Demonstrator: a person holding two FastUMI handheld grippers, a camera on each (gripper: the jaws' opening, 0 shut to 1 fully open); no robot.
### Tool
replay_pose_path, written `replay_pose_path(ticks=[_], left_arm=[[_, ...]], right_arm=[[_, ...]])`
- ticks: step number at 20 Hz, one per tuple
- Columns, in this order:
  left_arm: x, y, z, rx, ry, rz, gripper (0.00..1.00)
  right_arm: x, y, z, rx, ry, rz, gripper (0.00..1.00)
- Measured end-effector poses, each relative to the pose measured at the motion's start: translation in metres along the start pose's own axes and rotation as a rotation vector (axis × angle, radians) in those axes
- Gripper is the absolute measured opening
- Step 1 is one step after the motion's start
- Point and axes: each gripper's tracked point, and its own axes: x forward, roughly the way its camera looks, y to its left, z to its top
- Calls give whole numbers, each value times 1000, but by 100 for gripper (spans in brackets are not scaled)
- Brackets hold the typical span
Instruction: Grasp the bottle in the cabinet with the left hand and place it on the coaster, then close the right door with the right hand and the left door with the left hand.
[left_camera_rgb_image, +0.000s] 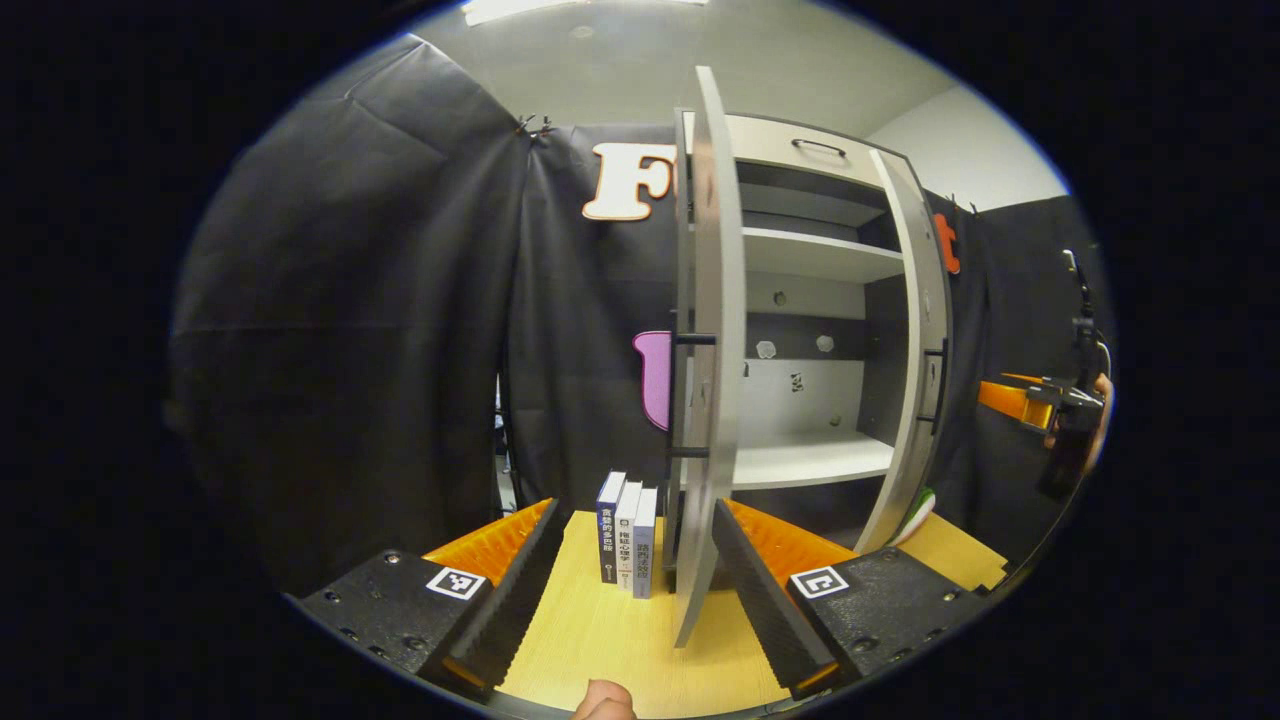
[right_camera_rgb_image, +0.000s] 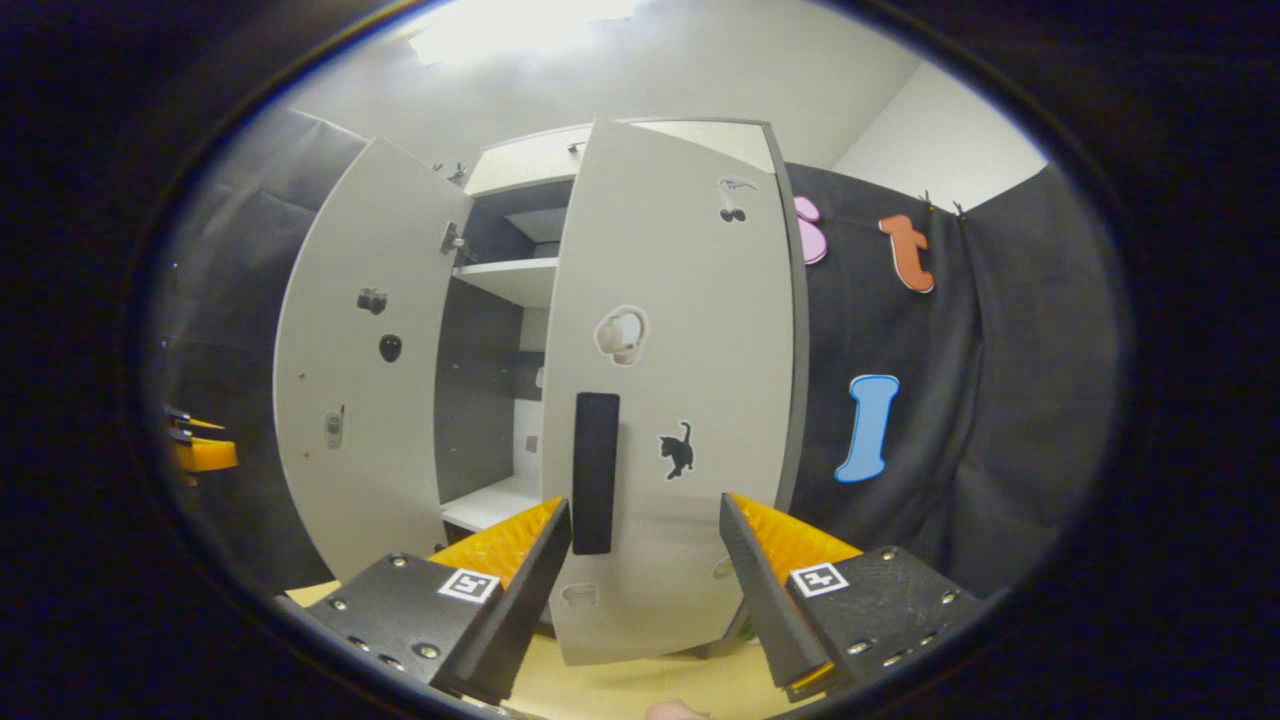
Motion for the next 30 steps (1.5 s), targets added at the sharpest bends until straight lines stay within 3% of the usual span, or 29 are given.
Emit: replay_pose_path(ticks=[8,13,19,20,21,24,30], left_arm=[[42,41,14,-26,-20,-1,95],[86,53,24,-56,-15,-39,96],[116,43,46,-29,-39,-115,96],[117,37,51,-20,-46,-128,93],[118,28,55,-16,-46,-149,96],[114,27,58,38,-37,-100,92],[110,5,57,23,-20,-69,95]], right_arm=[[1,24,5,102,-1,-31,90],[0,27,5,78,-19,-89,90],[-19,25,4,47,-20,-141,87],[-26,26,4,41,-21,-140,87],[-32,28,3,35,-22,-140,90],[-59,29,0,17,-15,-131,90],[-114,5,-1,4,16,-157,90]])
